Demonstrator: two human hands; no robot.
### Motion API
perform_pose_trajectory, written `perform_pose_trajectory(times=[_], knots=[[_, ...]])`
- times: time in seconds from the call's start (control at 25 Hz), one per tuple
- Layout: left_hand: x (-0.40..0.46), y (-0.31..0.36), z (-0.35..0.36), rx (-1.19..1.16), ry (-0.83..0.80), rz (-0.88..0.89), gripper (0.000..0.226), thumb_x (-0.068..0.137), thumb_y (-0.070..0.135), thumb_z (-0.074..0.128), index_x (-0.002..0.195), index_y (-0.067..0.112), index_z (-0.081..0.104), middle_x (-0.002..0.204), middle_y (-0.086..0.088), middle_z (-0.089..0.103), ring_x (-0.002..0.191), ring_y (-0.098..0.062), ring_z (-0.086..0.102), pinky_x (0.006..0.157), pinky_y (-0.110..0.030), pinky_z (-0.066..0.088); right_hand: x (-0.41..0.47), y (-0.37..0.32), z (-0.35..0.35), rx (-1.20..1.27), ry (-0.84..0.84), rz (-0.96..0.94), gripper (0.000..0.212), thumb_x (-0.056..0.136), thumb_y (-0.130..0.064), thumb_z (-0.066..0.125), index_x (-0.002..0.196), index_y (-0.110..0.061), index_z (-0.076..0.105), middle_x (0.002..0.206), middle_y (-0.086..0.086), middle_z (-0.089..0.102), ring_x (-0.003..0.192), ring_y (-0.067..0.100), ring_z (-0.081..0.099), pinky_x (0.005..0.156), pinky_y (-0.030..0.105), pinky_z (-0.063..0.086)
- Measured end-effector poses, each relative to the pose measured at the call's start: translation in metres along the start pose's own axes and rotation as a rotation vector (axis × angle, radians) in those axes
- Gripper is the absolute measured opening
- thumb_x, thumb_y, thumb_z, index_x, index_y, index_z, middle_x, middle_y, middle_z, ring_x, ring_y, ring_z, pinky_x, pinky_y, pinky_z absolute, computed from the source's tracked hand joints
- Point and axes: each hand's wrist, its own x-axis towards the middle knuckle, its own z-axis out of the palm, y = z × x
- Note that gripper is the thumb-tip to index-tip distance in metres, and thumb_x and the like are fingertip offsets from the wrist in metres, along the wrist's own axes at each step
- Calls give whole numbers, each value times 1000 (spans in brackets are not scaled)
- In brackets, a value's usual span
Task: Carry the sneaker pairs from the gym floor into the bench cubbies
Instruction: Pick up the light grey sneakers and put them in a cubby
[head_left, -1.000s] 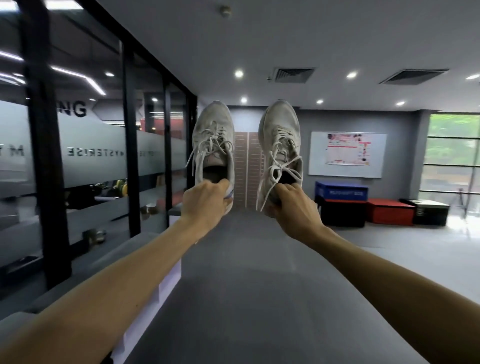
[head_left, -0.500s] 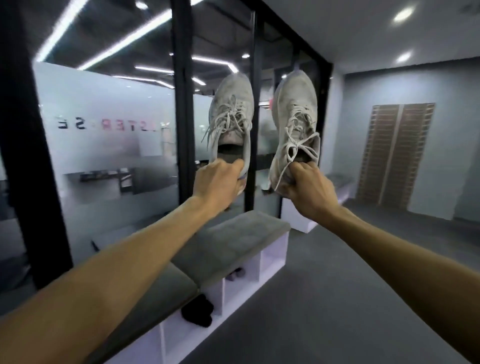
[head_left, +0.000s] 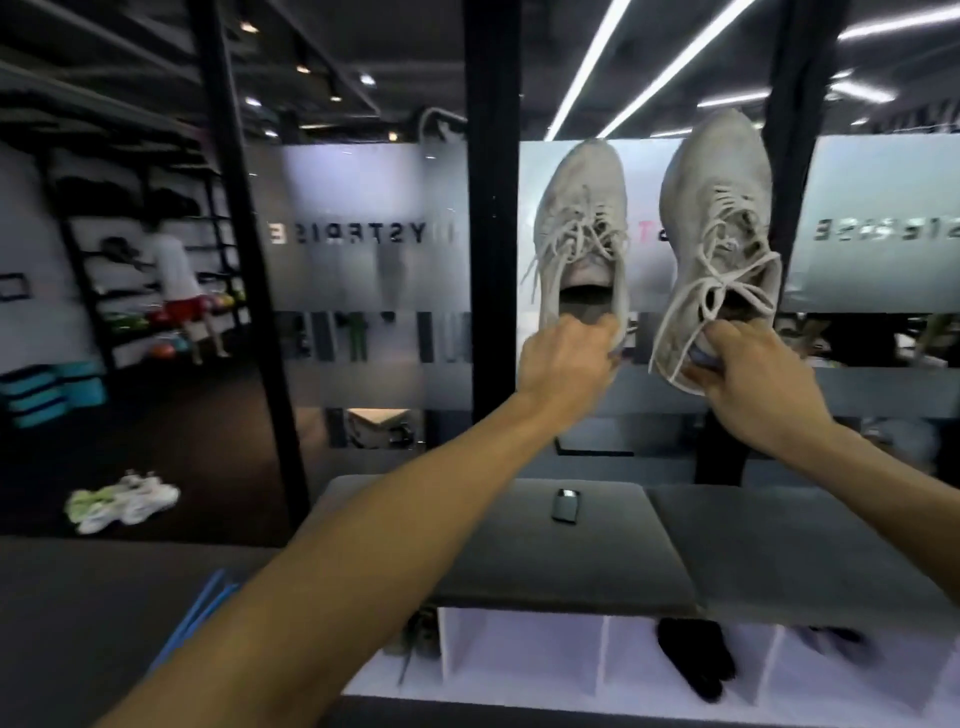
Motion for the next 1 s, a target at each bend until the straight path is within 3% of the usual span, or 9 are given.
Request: perform_pose_trajectory(times=[0.16,0.28,0.44,0.68,1.0], knots=[[-27,-35,0,19,31,-54,26,91,31,55,106,10,54,80,-15,54,77,-35,58,56,-33,33,3,-40,38,74,-8,-42,18,79,-9,63,85,-9,47,86,8,48,92,39,50,58,41,44],[-45,-49,10,44,69,-42,27,90,26,59,110,9,55,83,-17,59,77,-34,57,56,-33,34,0,-53,69,99,-9,-60,18,79,-9,64,92,-7,51,93,10,52,93,39,50,59,38,39],[-61,-75,51,106,43,-41,24,89,20,59,111,9,56,85,-17,61,80,-34,58,60,-37,42,-9,-55,128,130,-41,-55,18,80,-11,62,96,-9,54,102,10,56,98,36,50,61,41,45],[-99,-113,178,131,38,-92,22,90,25,57,107,12,52,85,-12,56,79,-31,54,59,-34,31,-48,-30,258,176,-2,-94,14,81,-12,60,92,-8,52,100,11,56,97,33,49,61,37,39],[-239,-146,383,104,-7,-137,25,88,29,57,107,15,52,92,-16,58,84,-38,57,61,-36,34,-208,7,451,204,-11,-104,17,79,-13,61,82,-14,44,97,8,57,99,31,47,63,38,40]])
